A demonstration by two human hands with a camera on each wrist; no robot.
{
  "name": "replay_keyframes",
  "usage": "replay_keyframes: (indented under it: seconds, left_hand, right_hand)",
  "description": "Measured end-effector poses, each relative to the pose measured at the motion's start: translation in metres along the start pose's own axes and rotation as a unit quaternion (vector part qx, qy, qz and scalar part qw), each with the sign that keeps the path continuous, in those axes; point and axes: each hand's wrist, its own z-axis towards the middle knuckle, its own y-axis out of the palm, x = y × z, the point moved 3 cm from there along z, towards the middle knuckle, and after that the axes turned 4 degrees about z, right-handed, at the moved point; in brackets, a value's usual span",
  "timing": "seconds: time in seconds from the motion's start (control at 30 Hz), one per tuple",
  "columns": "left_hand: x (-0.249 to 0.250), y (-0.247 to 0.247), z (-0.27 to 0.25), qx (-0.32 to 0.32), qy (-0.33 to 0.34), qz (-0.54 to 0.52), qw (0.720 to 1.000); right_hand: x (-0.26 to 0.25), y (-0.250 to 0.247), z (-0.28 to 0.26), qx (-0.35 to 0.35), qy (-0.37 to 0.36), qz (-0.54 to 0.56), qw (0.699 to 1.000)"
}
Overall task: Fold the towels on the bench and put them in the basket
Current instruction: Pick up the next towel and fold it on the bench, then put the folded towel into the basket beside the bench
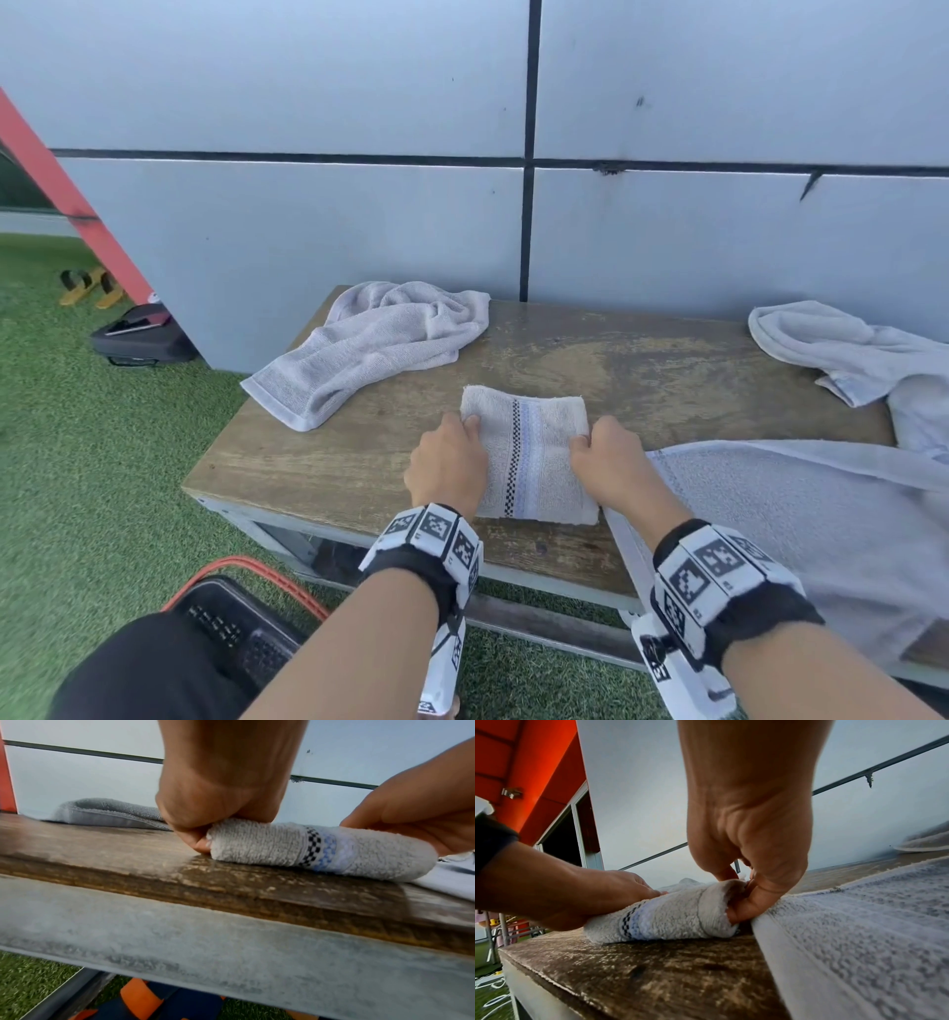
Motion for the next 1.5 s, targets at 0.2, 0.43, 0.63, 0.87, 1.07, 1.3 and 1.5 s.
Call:
replay_keyframes:
  seconds: [0.2, 0.43, 0.63, 0.87, 1.07, 1.3, 1.5]
  left_hand:
    - [0.001, -0.003, 0.004, 0.003, -0.017, -0.033, 0.999]
    - [0.014, -0.016, -0.004, 0.102, 0.034, -0.064, 0.992]
    - [0.020, 0.020, -0.023, 0.035, 0.288, 0.075, 0.954]
    - [0.014, 0.024, -0.003, -0.056, 0.285, 0.175, 0.941]
    - [-0.002, -0.001, 0.007, 0.038, 0.075, 0.142, 0.986]
    - [-0.004, 0.001, -0.025, 0.063, -0.049, 0.035, 0.996]
    - [-0.003, -0.014, -0.018, -0.023, -0.037, -0.190, 0.981]
  right_hand:
    - [0.001, 0.005, 0.003, 0.024, -0.016, -0.026, 0.999]
    - [-0.015, -0.001, -0.009, 0.141, -0.086, -0.111, 0.980]
    - [-0.015, 0.020, -0.007, 0.012, -0.248, -0.268, 0.931]
    - [-0.001, 0.024, 0.000, -0.027, -0.146, -0.327, 0.933]
    - [-0.018, 0.017, -0.012, 0.045, -0.145, -0.424, 0.893]
    - [-0.018, 0.020, -0.026, 0.048, -0.130, -0.425, 0.894]
    - [-0.027, 0.012, -0.033, 0.008, -0.128, -0.410, 0.903]
